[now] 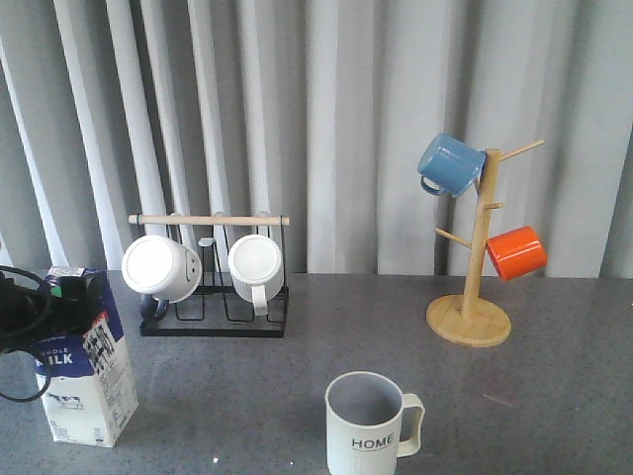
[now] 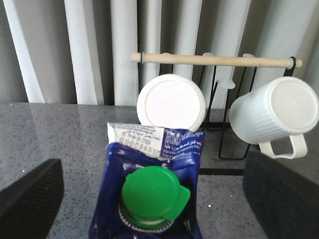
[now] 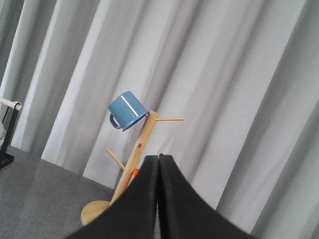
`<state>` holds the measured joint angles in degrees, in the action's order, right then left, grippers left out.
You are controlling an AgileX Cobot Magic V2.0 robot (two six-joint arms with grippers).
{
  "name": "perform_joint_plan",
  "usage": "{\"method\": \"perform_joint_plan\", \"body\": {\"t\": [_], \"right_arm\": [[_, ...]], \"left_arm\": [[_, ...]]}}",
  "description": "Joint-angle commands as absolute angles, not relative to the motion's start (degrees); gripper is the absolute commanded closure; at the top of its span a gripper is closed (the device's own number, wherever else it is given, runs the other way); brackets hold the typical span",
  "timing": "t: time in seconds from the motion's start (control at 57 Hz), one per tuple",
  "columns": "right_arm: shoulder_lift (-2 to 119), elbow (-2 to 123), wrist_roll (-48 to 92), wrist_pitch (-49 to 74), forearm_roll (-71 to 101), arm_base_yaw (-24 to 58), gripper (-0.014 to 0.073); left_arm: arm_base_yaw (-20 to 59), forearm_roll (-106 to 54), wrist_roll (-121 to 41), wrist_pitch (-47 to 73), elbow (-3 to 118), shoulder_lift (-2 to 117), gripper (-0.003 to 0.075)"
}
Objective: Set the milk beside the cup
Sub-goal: 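Reach the left gripper down and grasp the milk carton top, then lift the milk carton with the left gripper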
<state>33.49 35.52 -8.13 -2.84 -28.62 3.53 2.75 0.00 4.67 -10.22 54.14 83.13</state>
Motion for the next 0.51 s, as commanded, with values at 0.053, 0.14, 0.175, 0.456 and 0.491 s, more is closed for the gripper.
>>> {"method": "perform_joint_plan", "body": {"t": [0.053, 0.14, 0.175, 0.456, 0.491], "right_arm": [[33.7, 37.3, -8.3, -6.5, -28.9, 3.1, 0.0602], [33.7, 37.3, -8.3, -6.5, -28.9, 3.1, 0.0602], [33.7, 37.3, -8.3, -6.5, -28.9, 3.1, 0.0602], [33.7, 37.3, -8.3, -6.5, -28.9, 3.1, 0.0602], [33.7, 37.3, -8.3, -6.5, -28.9, 3.1, 0.0602]], "left_arm": [[2.4, -0.4, 5.2, -12.5, 56.2, 83.4, 0.0006], [2.4, -0.4, 5.2, -12.5, 56.2, 84.6, 0.0008], [2.4, -0.4, 5.4, -12.5, 56.2, 85.0, 0.0008], [2.4, -1.0, 5.8, -12.8, 56.2, 87.9, 0.0186], [2.4, -1.1, 5.8, -12.8, 56.2, 87.9, 0.0237]]}}
